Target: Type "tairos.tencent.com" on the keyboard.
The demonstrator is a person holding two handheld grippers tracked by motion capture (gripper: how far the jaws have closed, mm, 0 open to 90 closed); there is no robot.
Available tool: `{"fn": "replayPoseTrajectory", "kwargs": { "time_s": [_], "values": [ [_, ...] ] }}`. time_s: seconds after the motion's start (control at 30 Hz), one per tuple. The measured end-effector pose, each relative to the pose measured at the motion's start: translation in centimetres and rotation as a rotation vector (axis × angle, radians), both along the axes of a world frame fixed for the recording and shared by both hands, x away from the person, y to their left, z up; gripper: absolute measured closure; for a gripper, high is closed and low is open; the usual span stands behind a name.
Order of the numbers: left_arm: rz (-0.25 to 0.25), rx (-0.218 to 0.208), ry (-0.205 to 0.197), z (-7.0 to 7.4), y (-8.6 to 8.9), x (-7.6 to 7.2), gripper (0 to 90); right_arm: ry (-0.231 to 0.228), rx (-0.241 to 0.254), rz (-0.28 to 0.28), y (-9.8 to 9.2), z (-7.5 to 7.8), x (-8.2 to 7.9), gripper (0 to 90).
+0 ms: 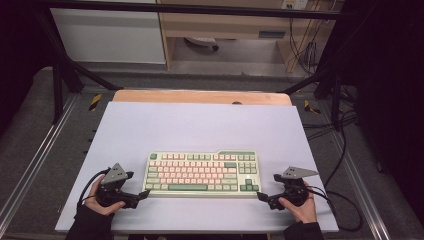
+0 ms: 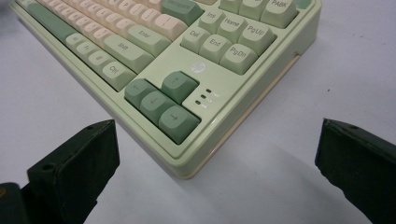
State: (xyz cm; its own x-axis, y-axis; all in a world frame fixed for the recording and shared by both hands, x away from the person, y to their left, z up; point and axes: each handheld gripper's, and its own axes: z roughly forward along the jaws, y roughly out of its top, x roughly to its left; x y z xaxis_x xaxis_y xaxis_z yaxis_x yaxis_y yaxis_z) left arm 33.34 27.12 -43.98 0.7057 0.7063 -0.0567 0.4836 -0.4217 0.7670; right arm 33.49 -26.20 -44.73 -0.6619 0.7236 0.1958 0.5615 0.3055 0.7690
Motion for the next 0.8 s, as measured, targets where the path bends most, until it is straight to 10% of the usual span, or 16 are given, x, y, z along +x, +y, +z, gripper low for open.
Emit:
{"fn": "replayPoseTrajectory", "kwargs": {
  "time_s": [0.8],
  "values": [
    [0.005, -0.008, -0.009, 0.73, -0.45, -0.15, 9.2, -0.004, -0.009, 0.001, -0.12, 0.07, -0.07, 0.3]
  ]
}}
